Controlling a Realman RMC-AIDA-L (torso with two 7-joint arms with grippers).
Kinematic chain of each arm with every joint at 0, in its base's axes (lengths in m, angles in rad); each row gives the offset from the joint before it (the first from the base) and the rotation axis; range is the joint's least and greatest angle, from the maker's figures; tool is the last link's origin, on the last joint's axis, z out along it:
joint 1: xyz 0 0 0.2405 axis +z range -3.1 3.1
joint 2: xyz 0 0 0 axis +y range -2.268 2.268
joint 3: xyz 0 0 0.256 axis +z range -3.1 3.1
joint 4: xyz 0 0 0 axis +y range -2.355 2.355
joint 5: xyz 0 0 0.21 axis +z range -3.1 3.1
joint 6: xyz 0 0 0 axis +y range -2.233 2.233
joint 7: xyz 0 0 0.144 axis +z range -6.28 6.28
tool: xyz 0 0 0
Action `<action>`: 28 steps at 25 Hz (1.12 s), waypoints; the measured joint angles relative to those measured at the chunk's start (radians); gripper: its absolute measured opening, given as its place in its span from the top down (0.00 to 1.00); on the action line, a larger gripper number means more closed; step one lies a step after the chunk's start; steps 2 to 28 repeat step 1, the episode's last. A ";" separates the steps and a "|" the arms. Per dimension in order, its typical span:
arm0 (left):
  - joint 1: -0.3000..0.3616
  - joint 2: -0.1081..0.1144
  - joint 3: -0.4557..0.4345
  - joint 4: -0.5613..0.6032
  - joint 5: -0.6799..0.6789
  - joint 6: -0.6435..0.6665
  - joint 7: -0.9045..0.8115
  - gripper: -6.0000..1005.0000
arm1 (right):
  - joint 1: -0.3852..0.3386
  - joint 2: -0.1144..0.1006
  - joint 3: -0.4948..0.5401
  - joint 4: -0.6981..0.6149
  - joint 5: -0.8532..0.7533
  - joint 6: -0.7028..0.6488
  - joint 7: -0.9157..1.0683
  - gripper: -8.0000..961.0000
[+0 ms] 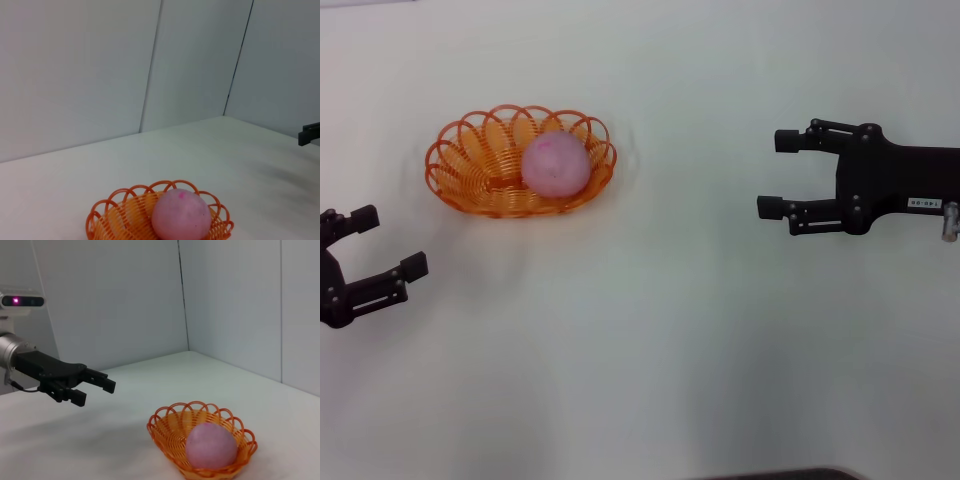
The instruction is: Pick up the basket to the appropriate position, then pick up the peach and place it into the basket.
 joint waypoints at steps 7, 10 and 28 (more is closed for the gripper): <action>0.000 0.000 0.000 0.000 0.000 0.000 0.000 0.10 | 0.000 0.000 0.000 0.000 0.000 0.001 0.000 0.05; 0.000 0.000 0.000 0.000 0.000 0.000 0.000 0.10 | 0.000 0.000 0.000 0.000 0.000 0.001 0.000 0.05; 0.000 0.000 0.000 0.000 0.000 0.000 0.000 0.10 | 0.000 0.000 0.000 0.000 0.000 0.001 0.000 0.05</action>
